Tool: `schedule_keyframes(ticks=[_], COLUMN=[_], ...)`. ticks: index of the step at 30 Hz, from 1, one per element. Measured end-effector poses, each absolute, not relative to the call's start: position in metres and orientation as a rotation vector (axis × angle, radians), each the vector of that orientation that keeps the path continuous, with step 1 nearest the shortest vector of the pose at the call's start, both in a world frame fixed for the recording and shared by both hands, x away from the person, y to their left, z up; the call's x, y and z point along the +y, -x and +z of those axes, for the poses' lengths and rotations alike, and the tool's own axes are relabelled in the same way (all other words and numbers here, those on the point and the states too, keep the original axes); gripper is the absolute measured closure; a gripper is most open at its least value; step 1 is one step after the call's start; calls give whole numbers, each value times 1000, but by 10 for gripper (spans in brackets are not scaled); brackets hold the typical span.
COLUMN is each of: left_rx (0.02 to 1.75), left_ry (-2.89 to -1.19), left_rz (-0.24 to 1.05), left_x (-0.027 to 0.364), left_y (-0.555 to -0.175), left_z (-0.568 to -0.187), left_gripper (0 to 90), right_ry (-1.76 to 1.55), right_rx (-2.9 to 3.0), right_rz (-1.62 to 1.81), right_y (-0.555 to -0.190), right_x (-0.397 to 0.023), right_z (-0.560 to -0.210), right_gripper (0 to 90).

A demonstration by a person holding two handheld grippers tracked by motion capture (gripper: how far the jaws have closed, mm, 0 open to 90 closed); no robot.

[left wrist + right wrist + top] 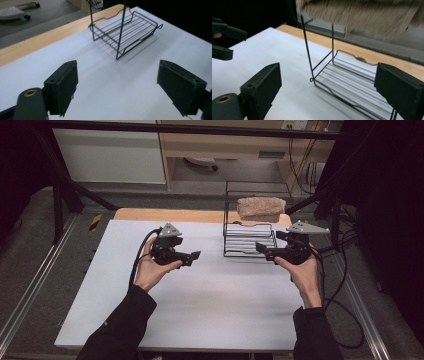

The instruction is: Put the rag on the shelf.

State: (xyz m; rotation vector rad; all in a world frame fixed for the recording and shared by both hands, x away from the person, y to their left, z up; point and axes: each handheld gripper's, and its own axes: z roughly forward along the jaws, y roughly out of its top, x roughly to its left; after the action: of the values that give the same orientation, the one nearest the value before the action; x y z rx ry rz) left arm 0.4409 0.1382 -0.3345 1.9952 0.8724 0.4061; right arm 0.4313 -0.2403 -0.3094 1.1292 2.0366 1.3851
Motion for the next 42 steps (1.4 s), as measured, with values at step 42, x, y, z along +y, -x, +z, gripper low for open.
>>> schedule_keyframes(ticks=[42], left_rx=[980], left_ry=[-2004], left_rz=[441], left_x=[262], left_y=[-361], left_z=[-436], left_gripper=[66], right_ry=[-1206], right_rx=[2275], right_rz=[1346], right_y=[-368], right_x=[-269], right_z=[-442], right_gripper=[11])
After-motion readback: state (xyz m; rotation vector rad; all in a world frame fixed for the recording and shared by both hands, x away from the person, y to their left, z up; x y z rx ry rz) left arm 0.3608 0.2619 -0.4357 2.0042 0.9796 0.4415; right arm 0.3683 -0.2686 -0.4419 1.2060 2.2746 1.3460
